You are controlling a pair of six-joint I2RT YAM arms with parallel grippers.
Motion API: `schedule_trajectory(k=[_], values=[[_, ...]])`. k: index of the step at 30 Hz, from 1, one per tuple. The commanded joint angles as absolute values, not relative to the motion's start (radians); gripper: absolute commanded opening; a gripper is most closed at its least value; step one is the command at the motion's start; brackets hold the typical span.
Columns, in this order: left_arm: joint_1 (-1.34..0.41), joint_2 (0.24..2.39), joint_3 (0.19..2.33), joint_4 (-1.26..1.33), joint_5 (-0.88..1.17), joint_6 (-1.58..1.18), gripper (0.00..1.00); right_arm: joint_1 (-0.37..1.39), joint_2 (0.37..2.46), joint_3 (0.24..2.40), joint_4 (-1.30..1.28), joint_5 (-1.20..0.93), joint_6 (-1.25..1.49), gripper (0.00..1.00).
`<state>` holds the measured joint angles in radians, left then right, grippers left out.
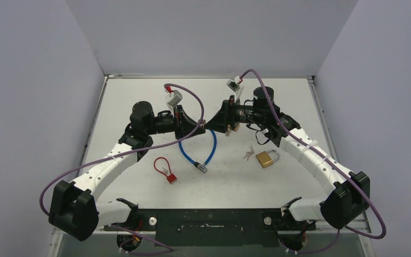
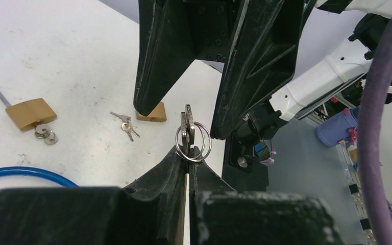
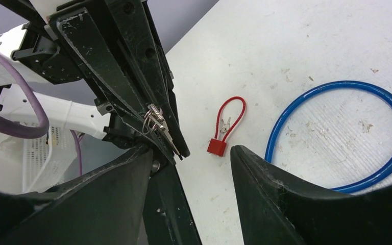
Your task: Unlock with the key
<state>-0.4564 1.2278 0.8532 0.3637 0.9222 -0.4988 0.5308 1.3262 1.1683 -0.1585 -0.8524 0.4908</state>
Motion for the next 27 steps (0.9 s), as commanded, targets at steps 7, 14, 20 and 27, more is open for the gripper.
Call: schedule_trajectory(k=[7,14,20,27], values=[[-0.448,1.241,0.895,0.506,1.077,-0.614,0.00,0.546,1.286,1.150,0.031,-0.974,0.494,0.33],[-0.448,1.265,0.895,0.583,1.108,-0.685,0.00,0.546,1.285,1.161,0.025,-0.999,0.480,0.22],[-0.448,1.272,0.897,0.604,1.102,-0.706,0.00,0.548,1.286,1.161,0.018,-1.022,0.474,0.11],[-0.447,1.278,0.897,0.596,1.092,-0.695,0.00,0.546,1.285,1.153,0.054,-1.023,0.499,0.03]])
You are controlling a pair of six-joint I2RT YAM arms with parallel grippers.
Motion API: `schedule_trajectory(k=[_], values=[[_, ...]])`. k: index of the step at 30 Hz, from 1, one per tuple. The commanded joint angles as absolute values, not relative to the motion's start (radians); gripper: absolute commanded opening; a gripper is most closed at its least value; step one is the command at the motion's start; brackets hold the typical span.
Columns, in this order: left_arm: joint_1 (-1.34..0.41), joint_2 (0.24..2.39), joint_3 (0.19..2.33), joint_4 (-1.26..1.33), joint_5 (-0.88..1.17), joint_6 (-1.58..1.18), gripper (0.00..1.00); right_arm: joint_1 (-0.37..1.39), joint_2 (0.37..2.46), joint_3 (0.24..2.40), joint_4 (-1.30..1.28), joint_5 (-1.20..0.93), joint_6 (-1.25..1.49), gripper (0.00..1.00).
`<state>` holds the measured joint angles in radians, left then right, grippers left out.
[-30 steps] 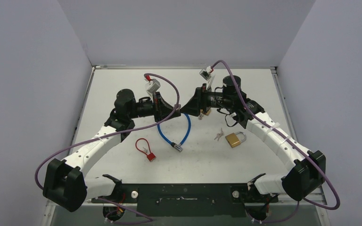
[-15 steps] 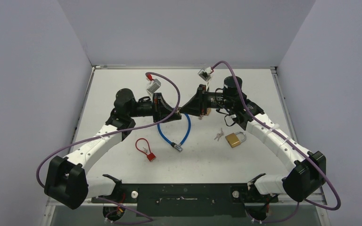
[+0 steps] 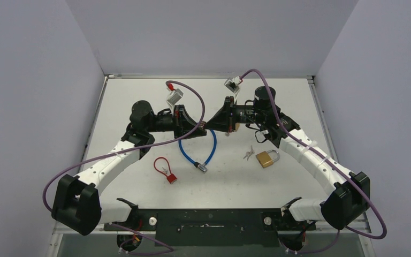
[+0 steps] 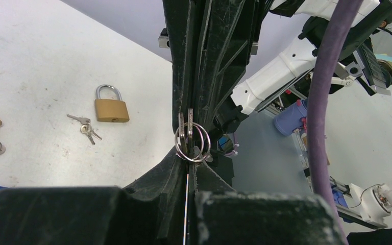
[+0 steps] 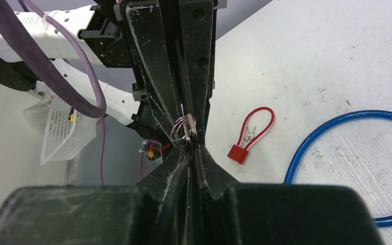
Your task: Unlock with the key
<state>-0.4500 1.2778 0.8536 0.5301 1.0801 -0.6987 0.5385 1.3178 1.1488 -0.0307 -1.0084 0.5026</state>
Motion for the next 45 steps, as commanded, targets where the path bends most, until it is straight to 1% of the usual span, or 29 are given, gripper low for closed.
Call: schedule_trajectory(k=[1,7,12,19,24,29,31,32,33,35,40,45], values=[[-0.445,1.276,0.897,0.593,1.087,-0.691,0.00,0.545,1.283,1.150,0.059,-1.020,0.501,0.01],[-0.428,1.263,0.894,0.586,1.061,-0.688,0.00,0.527,1.269,1.135,0.075,-0.994,0.535,0.00],[-0.404,1.246,0.880,0.576,1.052,-0.689,0.00,0.485,1.255,1.098,0.128,-1.021,0.589,0.00],[-0.396,1.235,0.873,0.539,1.049,-0.671,0.00,0.483,1.253,1.082,0.135,-1.038,0.592,0.00],[-0.382,1.223,0.883,0.466,0.995,-0.640,0.00,0.482,1.289,1.127,0.047,-1.041,0.606,0.00],[-0.366,1.210,0.888,0.343,0.928,-0.598,0.47,0.468,1.354,1.195,-0.085,-1.004,0.636,0.00],[-0.363,1.192,0.873,0.301,0.867,-0.586,0.62,0.460,1.382,1.205,-0.114,-0.989,0.671,0.00],[-0.363,1.177,0.865,0.284,0.813,-0.588,0.67,0.458,1.391,1.201,-0.114,-0.975,0.694,0.00],[-0.363,1.163,0.855,0.281,0.780,-0.602,0.70,0.457,1.398,1.197,-0.113,-0.966,0.721,0.00],[-0.365,1.135,0.833,0.272,0.675,-0.657,0.72,0.456,1.407,1.176,-0.098,-0.932,0.786,0.00],[-0.382,1.063,0.773,0.270,0.497,-0.845,0.72,0.450,1.415,1.108,-0.011,-0.883,0.997,0.00],[-0.428,1.032,0.715,0.233,0.386,-0.943,0.73,0.443,1.420,1.101,-0.127,-0.811,1.035,0.00]])
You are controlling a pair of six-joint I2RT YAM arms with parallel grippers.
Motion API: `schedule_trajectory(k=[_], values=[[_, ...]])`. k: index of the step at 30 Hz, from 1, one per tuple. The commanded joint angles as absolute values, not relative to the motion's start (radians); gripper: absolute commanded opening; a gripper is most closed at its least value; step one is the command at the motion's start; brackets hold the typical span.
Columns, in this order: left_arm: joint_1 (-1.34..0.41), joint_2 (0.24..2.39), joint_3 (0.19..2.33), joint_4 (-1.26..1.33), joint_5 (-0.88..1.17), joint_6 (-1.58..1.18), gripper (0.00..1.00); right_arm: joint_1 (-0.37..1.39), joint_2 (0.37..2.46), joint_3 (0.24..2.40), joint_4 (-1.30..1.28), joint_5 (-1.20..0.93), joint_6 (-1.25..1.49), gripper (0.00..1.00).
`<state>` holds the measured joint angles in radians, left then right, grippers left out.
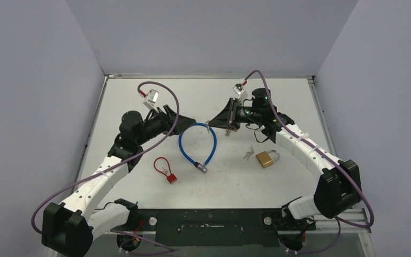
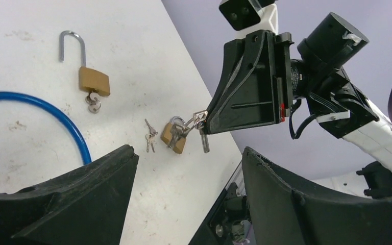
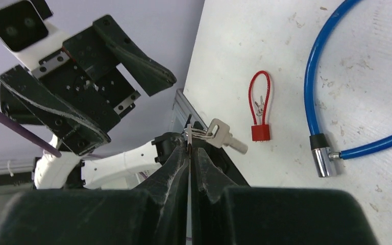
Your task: Unlock with the key
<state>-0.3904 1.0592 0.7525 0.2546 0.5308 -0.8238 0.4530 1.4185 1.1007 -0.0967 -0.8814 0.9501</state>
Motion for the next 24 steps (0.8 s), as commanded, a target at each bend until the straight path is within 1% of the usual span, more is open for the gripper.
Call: schedule_trajectory(k=[1,3,6,9,11,16,19,24], values=[[-0.446,1.036,0.704,0.231,0.367,-0.960,0.72,0.442,1.423,1.100,-0.157,-0.803,1.029,0.00],[-0.496,1.051,0.686,0.231,0.334,-0.991,0.72,0.440,1.427,1.082,-0.193,-0.791,1.046,0.00],[-0.572,1.065,0.655,0.269,0.269,-1.045,0.72,0.439,1.409,1.014,-0.148,-0.781,1.129,0.00],[-0.631,1.073,0.584,0.414,0.215,-1.162,0.71,0.437,1.376,0.934,-0.041,-0.770,1.234,0.00],[-0.660,1.080,0.534,0.519,0.181,-1.220,0.68,0.436,1.357,0.895,0.007,-0.761,1.291,0.00],[-0.697,1.099,0.488,0.610,0.122,-1.289,0.54,0.437,1.327,0.842,0.073,-0.773,1.370,0.00],[-0.702,1.119,0.486,0.634,0.123,-1.339,0.52,0.437,1.311,0.810,0.134,-0.782,1.417,0.00],[-0.711,1.157,0.461,0.758,0.118,-1.478,0.52,0.439,1.298,0.787,0.207,-0.785,1.444,0.00]])
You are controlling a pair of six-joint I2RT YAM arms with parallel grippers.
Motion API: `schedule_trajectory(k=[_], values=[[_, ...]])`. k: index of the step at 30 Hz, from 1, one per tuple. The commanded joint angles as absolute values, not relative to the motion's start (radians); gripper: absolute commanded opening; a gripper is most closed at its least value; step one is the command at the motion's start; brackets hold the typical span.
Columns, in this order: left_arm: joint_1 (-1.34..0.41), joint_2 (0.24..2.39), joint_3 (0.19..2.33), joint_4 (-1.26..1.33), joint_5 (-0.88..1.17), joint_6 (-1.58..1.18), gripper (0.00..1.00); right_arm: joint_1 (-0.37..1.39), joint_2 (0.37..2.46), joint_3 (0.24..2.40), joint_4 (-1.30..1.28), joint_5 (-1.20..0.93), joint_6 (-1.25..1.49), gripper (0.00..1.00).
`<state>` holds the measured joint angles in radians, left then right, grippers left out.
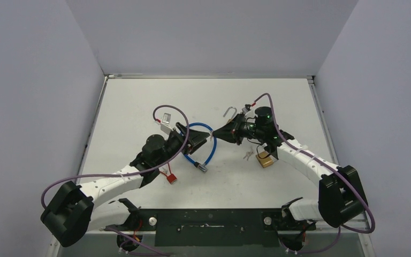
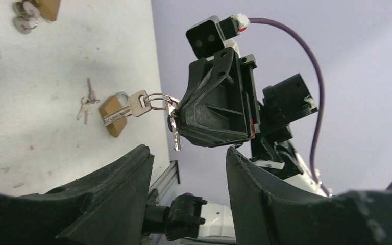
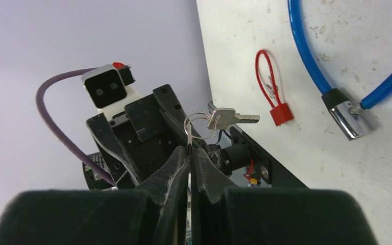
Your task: Unlock with the key
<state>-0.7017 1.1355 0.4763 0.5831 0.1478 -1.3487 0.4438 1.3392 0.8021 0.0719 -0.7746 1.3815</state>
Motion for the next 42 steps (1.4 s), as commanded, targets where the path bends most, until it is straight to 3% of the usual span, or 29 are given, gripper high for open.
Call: schedule_trajectory(k=[1,6,9,25,32,42], values=[[-0.713,1.163,0.459,0.776,0.116,-1.497,0.51,0.439,1.294,0.783,0.224,-0.785,1.454,0.00],[-0.722,1.215,0.474,0.861,0.141,-1.551,0.34,0.442,1.290,0.791,0.247,-0.778,1.460,0.00],[-0.728,1.235,0.492,0.865,0.153,-1.552,0.29,0.443,1.289,0.787,0.271,-0.777,1.471,0.00],[-0.721,1.266,0.490,0.930,0.132,-1.544,0.24,0.451,1.281,0.797,0.272,-0.792,1.445,0.00],[-0.711,1.271,0.532,0.881,0.150,-1.506,0.13,0.454,1.273,0.791,0.254,-0.795,1.425,0.00],[-0.704,1.280,0.551,0.867,0.148,-1.489,0.14,0.453,1.282,0.784,0.249,-0.821,1.402,0.00]])
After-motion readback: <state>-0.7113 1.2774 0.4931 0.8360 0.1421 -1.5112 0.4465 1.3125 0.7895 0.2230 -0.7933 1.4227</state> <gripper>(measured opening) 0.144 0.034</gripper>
